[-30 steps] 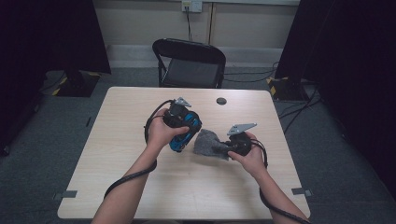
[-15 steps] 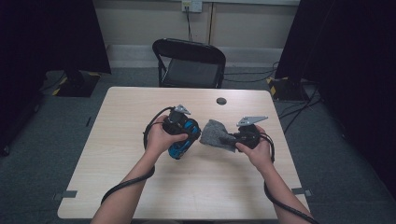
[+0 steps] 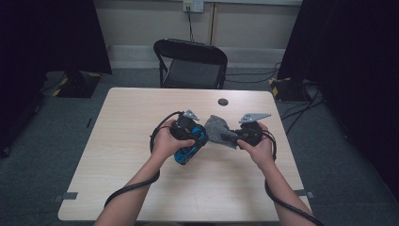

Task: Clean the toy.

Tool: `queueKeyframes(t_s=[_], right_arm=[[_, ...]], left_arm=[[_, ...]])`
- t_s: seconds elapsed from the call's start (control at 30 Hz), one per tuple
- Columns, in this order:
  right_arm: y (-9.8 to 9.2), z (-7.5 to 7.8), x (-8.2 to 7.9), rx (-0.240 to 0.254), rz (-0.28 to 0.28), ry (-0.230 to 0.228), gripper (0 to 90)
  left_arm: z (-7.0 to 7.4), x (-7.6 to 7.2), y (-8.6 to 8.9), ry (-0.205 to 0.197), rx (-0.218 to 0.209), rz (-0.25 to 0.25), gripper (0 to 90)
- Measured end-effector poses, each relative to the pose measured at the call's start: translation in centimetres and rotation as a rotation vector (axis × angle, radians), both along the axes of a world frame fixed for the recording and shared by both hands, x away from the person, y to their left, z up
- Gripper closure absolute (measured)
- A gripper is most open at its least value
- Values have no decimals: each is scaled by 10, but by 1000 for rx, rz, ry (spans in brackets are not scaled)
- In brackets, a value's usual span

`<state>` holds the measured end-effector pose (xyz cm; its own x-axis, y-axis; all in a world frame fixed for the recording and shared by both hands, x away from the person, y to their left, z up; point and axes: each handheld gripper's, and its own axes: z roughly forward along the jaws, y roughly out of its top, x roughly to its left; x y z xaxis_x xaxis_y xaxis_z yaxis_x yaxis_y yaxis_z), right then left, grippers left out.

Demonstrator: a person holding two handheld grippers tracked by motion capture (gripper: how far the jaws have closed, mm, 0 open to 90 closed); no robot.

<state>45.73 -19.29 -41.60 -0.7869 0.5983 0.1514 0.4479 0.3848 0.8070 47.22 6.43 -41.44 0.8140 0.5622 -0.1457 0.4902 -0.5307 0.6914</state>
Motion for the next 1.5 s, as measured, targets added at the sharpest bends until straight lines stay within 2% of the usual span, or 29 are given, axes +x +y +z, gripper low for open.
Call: queueKeyframes(t_s=[0.23,0.43,1.0,1.5], right_arm=[[8,-2,-2,0,29,4,717],[13,-2,-5,4,49,0,717],[17,-12,-7,3,65,22,717],[24,-20,-10,-16,71,28,717]], left_arm=[[2,2,-7,1,-3,-11,253],[-1,4,-8,20,-4,-11,253],[6,10,-7,31,-25,7,253],[6,15,-9,41,-1,14,253]])
